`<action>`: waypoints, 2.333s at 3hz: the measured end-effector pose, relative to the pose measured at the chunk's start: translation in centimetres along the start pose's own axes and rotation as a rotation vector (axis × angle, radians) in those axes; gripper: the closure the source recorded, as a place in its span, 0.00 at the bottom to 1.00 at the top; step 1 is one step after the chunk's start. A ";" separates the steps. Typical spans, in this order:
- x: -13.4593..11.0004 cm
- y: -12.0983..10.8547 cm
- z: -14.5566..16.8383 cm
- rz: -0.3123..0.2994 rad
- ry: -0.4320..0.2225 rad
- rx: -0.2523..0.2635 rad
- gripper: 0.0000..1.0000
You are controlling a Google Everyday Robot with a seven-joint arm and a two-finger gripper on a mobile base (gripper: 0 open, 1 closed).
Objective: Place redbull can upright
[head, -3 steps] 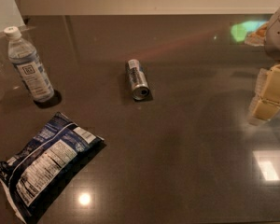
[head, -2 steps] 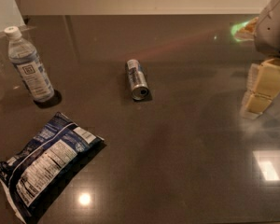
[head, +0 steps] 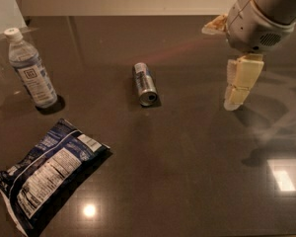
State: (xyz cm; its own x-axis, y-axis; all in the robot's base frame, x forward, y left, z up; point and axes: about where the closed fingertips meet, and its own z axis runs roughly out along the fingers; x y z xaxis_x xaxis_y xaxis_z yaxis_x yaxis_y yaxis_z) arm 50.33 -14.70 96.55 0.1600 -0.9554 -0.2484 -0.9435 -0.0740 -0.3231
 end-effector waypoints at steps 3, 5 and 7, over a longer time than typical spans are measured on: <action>-5.6 -6.3 6.9 -0.529 -0.026 -0.016 0.00; -6.9 -8.4 11.7 -0.865 0.035 -0.103 0.00; -7.0 -8.4 14.2 -1.116 0.031 -0.215 0.00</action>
Offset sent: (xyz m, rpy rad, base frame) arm 0.0809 0.0896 -0.0297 -0.1337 -0.1747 0.5638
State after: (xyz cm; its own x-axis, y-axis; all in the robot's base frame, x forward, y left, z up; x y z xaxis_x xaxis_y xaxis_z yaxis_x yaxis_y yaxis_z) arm 61.23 -3.29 88.06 0.9377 -0.3316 0.1033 -0.3094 -0.9327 -0.1853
